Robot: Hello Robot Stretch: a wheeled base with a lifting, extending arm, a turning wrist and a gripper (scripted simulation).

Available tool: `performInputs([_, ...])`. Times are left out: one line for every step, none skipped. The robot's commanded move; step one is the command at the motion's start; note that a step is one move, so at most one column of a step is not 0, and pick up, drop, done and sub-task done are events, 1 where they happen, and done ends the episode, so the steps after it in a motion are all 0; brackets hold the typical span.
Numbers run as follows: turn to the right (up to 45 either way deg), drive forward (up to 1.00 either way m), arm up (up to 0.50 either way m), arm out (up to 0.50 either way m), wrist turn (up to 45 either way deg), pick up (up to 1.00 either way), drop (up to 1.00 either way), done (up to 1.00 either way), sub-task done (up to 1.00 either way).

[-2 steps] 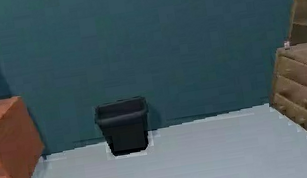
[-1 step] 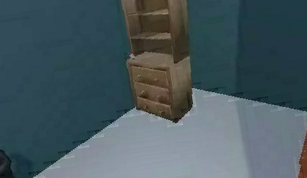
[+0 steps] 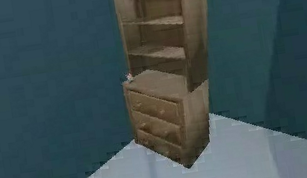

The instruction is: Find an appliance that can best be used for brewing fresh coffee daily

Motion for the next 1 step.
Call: performInputs([36.0,0.00,0.00,0.00,0.0,0.00,0.00,0.00,0.00])
